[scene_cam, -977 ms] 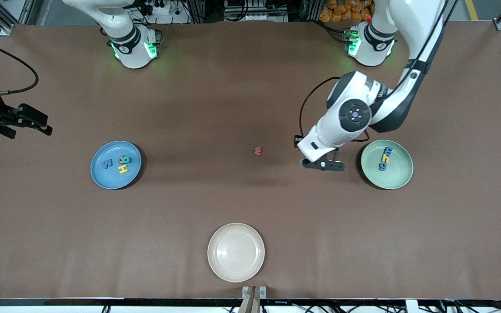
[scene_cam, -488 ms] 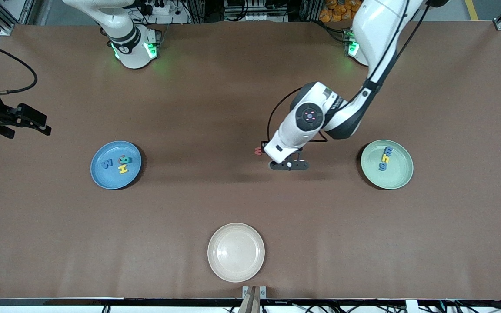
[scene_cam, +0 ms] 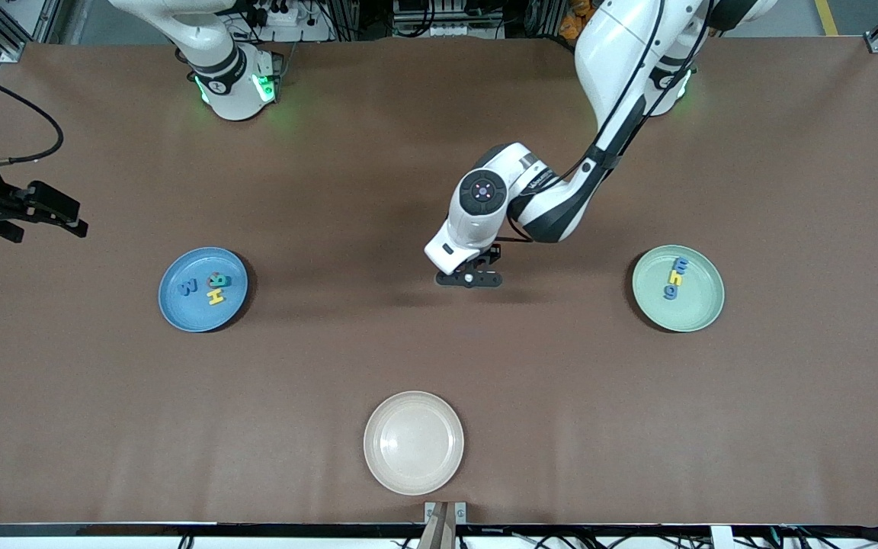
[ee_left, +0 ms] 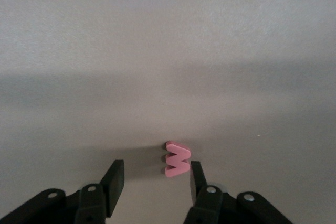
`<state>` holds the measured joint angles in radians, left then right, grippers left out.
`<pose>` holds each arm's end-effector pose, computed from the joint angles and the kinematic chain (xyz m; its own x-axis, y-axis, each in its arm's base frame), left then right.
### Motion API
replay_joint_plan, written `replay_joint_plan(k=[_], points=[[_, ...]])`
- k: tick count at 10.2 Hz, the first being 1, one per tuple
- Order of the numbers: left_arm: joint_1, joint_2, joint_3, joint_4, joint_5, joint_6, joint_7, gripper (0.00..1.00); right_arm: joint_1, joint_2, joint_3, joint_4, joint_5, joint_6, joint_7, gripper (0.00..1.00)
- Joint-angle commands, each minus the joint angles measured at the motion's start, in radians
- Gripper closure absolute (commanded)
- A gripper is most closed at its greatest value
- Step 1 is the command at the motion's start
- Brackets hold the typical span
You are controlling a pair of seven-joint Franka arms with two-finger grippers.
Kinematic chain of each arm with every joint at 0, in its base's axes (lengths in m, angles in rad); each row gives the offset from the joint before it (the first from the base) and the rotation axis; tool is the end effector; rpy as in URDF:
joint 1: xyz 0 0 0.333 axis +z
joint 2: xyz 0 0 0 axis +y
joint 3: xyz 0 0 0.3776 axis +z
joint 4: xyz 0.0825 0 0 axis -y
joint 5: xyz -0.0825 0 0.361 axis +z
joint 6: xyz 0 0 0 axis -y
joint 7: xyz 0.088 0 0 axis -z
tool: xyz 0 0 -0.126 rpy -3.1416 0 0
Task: Sort uppercase to blue plate, lowercase to green plate
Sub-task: 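Move the left gripper back over the pink 3 and lower it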
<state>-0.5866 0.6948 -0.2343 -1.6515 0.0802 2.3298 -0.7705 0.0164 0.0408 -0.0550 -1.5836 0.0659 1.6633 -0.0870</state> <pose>0.5031 -0.4978 0.2591 0.9967 -0.0548 -0.0606 -0.0506 -0.9964 0.0678 0.5555 -0.0130 0.6477 0.9981 0.0423 0.0441 0.0449 -0.9972 -0.0599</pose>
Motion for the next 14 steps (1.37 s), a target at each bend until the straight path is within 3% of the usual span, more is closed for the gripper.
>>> replay_joint_plan(k=[1,6,14], points=[[-0.025,0.035,0.012,0.032,0.056,-0.001,-0.009,0.37,-0.01,-0.004,0.0,0.01,0.02,-0.01,0.004,0.0],[-0.058,0.075,0.01,0.087,0.061,-0.001,-0.009,0.38,-0.012,-0.004,-0.002,0.01,0.026,-0.008,0.004,0.0],[-0.07,0.114,0.018,0.088,0.067,0.013,-0.009,0.4,-0.018,-0.007,0.0,0.011,0.034,-0.01,0.004,0.0]])
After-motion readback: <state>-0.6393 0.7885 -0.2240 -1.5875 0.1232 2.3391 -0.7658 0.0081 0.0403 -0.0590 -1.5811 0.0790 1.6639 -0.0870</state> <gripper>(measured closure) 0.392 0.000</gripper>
